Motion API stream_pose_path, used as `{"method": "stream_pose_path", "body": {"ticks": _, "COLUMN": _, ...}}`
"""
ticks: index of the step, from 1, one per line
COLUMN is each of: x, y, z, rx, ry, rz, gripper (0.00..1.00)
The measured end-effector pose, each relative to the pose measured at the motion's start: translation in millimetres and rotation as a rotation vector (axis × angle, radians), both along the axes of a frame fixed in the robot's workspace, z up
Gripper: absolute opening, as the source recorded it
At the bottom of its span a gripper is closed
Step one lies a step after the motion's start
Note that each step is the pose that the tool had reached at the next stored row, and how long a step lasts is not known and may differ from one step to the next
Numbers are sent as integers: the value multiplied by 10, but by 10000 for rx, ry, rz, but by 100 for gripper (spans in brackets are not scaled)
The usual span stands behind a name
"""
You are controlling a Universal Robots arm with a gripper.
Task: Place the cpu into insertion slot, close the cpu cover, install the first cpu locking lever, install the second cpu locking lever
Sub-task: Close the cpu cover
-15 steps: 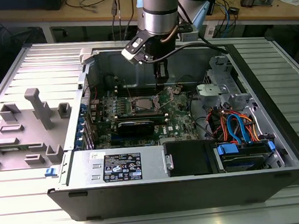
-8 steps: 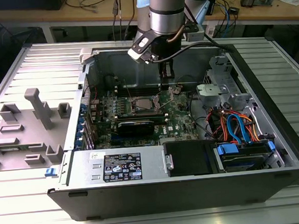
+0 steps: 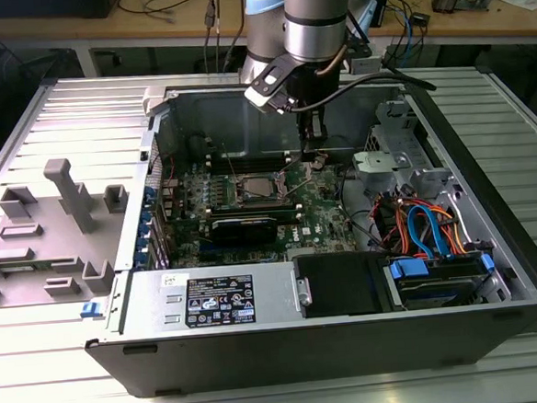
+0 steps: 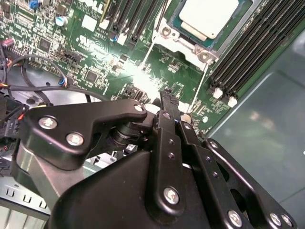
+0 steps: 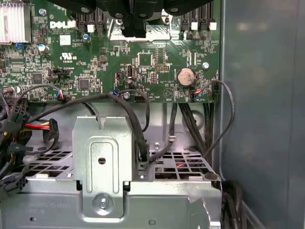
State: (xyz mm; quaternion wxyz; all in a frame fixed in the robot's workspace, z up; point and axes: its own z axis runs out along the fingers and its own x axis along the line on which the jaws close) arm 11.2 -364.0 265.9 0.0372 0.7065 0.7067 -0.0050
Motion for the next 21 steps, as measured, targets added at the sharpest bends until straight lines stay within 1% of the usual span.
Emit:
{"method": "stream_pose_path", "body": {"ticks": 10, "x": 10, "y": 0, "z": 0, "rx": -1, "ry": 0, "rz": 1, "gripper": 11}}
{"method": "stream_pose_path", "body": {"ticks": 17, "x": 45, "y": 0, "z": 0, "rx": 0, "ry": 0, "rz": -1, "gripper": 11}}
{"method": "stream_pose_path", "body": {"ticks": 20, "x": 186, "y": 11, "z": -6, "rx": 0, "ry": 4, "rz": -2, "gripper": 11}}
{"method": "stream_pose_path", "body": {"ticks": 21, "x": 199, "y": 11, "z": -6, "rx": 0, "ry": 4, "rz": -1, "gripper": 11}}
